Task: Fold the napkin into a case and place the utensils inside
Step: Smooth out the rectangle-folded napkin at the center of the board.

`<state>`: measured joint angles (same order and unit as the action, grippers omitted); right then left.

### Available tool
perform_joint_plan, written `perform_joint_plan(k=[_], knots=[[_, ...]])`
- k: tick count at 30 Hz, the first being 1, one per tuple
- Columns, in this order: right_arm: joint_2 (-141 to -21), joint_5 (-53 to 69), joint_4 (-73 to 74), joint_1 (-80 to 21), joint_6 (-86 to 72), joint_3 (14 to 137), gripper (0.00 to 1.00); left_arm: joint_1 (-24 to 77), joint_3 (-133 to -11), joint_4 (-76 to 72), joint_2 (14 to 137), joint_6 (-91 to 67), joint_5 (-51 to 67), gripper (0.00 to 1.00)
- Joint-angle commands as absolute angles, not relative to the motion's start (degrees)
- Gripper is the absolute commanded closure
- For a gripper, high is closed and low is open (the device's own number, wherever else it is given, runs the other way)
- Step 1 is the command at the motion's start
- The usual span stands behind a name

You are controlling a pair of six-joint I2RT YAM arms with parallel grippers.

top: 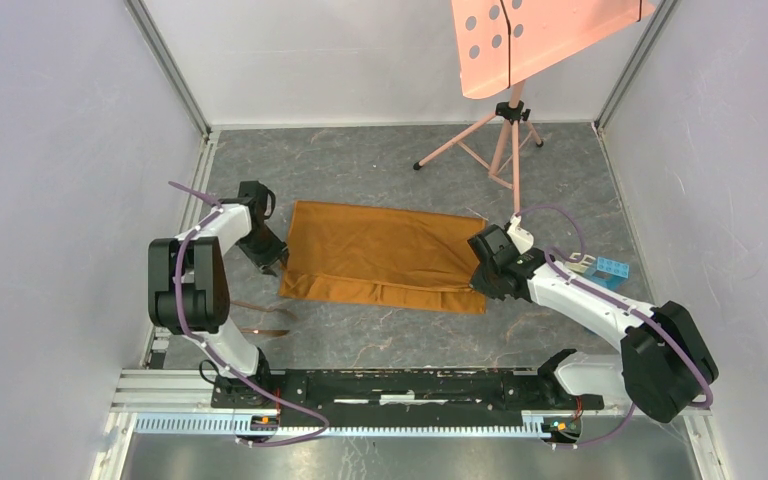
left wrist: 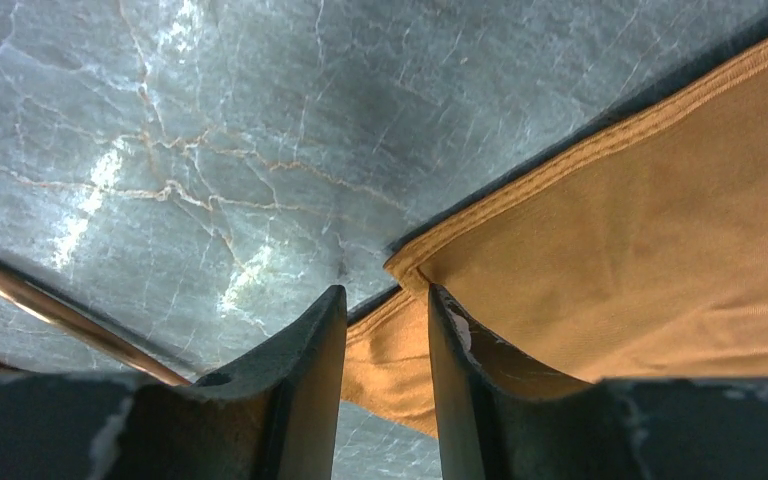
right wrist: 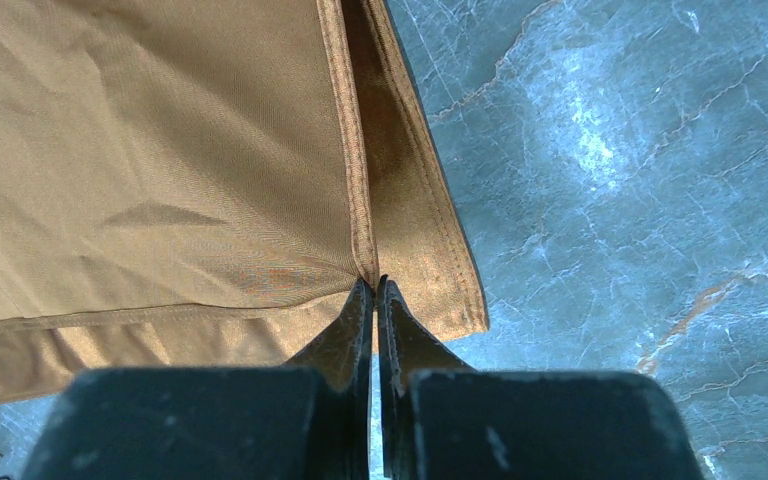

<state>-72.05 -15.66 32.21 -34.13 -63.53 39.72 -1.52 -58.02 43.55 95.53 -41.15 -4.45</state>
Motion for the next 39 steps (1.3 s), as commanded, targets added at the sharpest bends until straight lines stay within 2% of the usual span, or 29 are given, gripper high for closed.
perform_joint_plan(k=[1,7,10,15,16,17,18,26,39], knots=[[-71.8,-17.1,31.7,-34.4,-63.1,40.0,1.00,-1.5,-60.8,41.4,97.0,-42.6,-6.5,0.57],[-72.7,-16.5,31.1,-34.4,-63.0,40.2,1.00,-1.6,-61.0,40.6,99.2,-43.0,-6.9,0.56],[-73.0,-16.1,30.9,-34.3,-63.0,40.2,1.00,-1.9,-61.8,40.0,100.9,-43.0,-5.9,0.60],[-73.0,-15.8,30.7,-34.3,-62.9,40.1,1.00,-2.0,-61.9,36.9,102.5,-42.0,-2.5,0.77],[-73.1,-15.8,30.6,-34.4,-62.9,40.1,1.00,-2.0,-61.9,36.6,102.4,-41.6,-2.1,0.83],[-73.0,-15.9,30.7,-34.4,-62.8,40.1,1.00,-2.0,-61.9,36.7,102.1,-41.4,-2.2,0.95],[-72.9,-16.0,30.7,-34.3,-62.6,40.2,1.00,-2.0,-62.0,36.9,101.5,-41.1,-2.5,0.98],[-71.5,-16.8,31.8,-34.3,-61.5,41.0,1.00,-2.0,-62.3,40.6,92.7,-38.3,-6.6,0.98],[-69.3,-15.7,33.3,-34.3,-60.9,38.6,1.00,0.9,-52.9,44.4,80.8,-41.1,-0.5,0.98]])
